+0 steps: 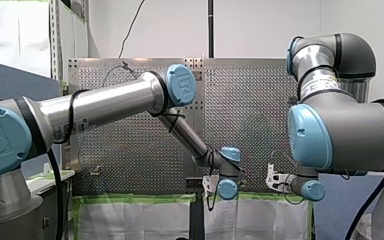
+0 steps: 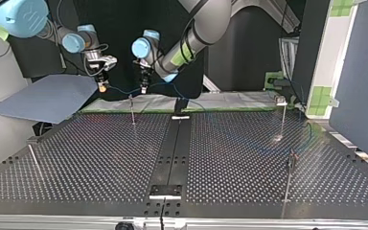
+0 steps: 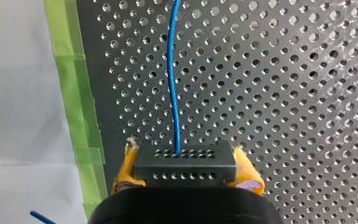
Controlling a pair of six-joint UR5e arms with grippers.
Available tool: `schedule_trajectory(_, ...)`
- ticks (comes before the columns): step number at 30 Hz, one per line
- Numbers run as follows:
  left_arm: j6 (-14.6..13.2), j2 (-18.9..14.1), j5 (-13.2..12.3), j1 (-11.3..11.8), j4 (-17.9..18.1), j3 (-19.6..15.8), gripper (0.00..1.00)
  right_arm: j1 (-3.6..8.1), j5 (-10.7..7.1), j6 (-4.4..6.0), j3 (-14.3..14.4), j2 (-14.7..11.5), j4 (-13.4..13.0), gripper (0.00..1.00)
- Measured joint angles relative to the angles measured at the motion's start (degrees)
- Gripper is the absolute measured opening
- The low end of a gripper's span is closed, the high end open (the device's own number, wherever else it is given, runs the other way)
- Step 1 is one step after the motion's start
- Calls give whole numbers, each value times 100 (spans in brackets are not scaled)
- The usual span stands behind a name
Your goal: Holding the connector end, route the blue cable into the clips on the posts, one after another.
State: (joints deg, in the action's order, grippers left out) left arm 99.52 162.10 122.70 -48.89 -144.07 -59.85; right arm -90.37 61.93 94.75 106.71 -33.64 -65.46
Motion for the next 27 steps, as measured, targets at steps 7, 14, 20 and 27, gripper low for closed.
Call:
schedule_trajectory(7,-9,0,-8,6,-102,43,0,59,-81,51,-37,6,-6,0)
schedule_trajectory(14,-11,0,-116,-7,-85,46,0,114,-134,214,-59,9,-45,0)
schedule_trajectory(20,-5,0,-216,-35,-58,48,0,154,-146,318,-104,10,-32,0)
schedule_trajectory(27,10,0,-280,-25,-49,83,0,189,-166,340,-126,21,-17,0)
